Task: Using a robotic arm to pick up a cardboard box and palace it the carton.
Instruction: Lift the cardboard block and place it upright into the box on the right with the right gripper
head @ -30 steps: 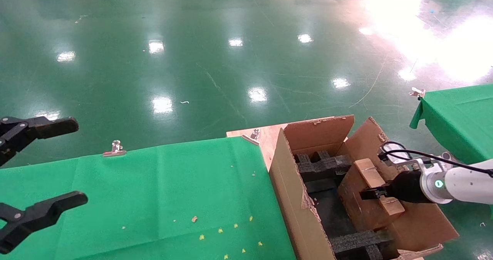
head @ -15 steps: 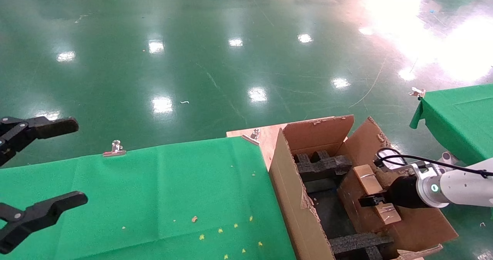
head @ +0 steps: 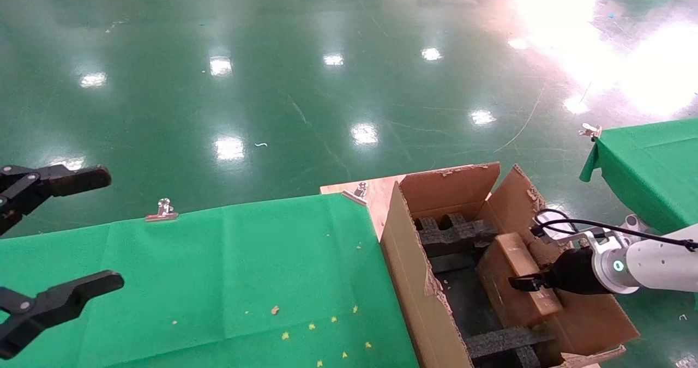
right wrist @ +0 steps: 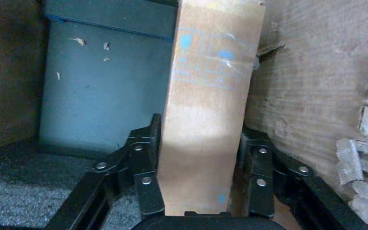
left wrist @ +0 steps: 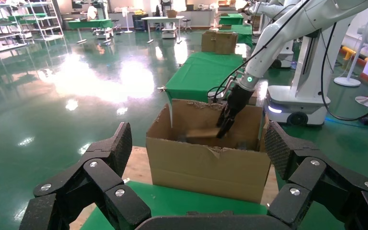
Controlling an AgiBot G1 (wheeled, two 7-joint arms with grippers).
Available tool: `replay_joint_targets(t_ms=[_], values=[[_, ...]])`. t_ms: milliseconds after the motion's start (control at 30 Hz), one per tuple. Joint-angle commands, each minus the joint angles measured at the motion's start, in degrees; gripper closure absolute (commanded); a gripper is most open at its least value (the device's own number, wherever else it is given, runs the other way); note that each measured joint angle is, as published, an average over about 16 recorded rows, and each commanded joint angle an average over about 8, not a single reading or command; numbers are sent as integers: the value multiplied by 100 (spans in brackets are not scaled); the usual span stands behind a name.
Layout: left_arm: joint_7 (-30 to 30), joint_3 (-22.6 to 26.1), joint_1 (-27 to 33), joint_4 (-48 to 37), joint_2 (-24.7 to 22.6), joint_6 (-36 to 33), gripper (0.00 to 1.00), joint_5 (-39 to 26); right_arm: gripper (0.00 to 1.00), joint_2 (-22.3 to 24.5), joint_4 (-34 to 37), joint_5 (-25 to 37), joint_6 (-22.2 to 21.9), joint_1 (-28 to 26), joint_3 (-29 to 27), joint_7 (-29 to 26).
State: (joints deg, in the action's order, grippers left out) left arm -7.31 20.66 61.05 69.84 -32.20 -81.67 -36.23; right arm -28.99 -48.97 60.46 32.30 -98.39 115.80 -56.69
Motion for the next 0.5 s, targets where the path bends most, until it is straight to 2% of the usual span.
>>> replay_joint_targets(t_ms=[33, 300, 500], values=[[0, 0, 0, 0, 0, 0, 0, 0, 0, 17, -32, 28, 11, -29, 6, 15], [0, 0, 0, 0, 0, 0, 0, 0, 0, 239, -433, 179, -84, -487, -114, 56], [0, 0, 0, 0, 0, 0, 0, 0, 0, 665, -1495, 280, -273, -1134, -471, 478]])
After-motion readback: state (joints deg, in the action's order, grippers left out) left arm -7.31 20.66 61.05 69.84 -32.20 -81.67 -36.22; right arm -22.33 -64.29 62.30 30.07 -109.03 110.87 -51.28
